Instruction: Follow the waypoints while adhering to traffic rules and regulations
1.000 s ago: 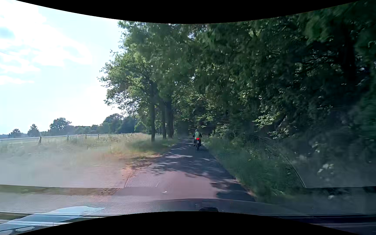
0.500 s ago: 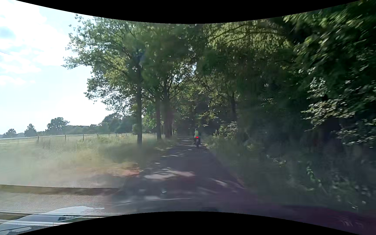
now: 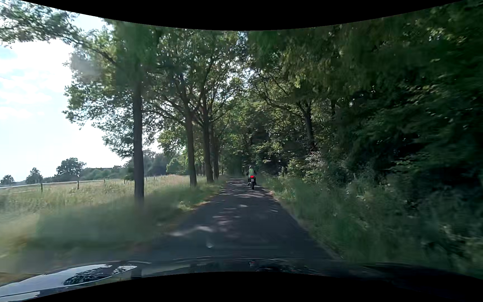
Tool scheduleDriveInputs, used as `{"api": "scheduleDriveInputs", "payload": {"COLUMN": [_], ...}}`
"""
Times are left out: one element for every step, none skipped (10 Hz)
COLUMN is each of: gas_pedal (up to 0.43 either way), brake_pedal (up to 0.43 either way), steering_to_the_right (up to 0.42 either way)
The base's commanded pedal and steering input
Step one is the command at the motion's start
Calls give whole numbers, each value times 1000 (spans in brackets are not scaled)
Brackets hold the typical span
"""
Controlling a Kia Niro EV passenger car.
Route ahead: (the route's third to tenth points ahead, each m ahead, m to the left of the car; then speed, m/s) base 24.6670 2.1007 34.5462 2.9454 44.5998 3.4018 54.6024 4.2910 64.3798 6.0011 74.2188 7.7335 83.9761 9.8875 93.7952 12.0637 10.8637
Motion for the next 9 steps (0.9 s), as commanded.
{"api": "scheduleDriveInputs", "payload": {"gas_pedal": [248, 248, 248, 248, 248, 248, 240, 220, 220], "brake_pedal": [0, 0, 0, 0, 0, 0, 0, 0, 0], "steering_to_the_right": [-4, -4, -4, -3, -3, -4, -3, -4, -6]}}
